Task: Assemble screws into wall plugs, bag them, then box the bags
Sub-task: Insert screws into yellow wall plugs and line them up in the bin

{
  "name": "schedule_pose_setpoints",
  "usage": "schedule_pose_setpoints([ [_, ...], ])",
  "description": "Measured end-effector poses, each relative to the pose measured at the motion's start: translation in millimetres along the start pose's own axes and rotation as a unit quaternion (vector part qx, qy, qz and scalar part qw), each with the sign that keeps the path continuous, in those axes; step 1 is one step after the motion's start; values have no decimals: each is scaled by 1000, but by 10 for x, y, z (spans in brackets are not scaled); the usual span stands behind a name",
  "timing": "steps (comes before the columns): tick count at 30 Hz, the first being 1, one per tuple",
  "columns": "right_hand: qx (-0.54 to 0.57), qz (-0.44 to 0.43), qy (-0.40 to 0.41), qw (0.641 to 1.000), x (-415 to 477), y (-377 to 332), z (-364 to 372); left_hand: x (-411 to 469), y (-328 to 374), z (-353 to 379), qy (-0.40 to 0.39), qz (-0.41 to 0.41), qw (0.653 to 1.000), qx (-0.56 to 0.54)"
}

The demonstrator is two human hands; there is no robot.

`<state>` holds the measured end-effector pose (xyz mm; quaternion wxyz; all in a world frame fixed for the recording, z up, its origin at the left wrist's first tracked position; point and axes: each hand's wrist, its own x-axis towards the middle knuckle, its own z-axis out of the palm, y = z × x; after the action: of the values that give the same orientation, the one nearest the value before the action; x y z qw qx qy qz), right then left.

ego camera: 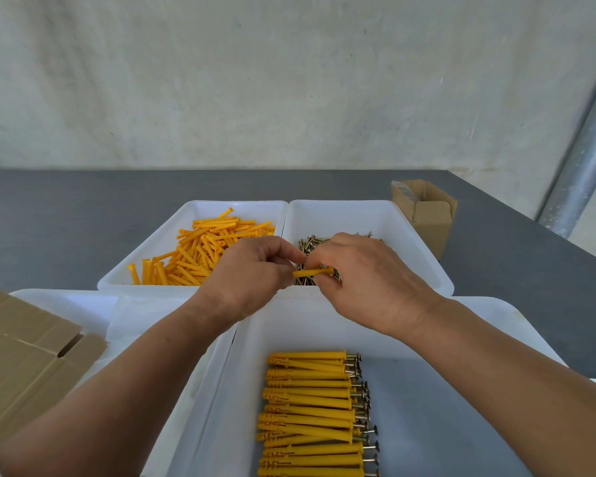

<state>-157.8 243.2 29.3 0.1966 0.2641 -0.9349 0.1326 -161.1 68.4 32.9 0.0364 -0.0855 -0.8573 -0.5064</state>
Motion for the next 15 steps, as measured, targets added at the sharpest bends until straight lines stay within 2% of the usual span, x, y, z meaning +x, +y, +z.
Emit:
schedule_pose_setpoints([
  [5,-3,-1,-11,1000,2,-32,-14,2,-5,-5,-9,3,1000,1],
  [9,11,-6,-47,999,-2,-43,-91,46,-7,-55,40,-1,998,-40],
  [12,12,-8,-130,991,-25,-63,-142,90,-46,-114,89,-18,993,-74],
  [15,1,0,-228,974,-76,-110,-164,134,-111,-166,140,-36,988,-61],
])
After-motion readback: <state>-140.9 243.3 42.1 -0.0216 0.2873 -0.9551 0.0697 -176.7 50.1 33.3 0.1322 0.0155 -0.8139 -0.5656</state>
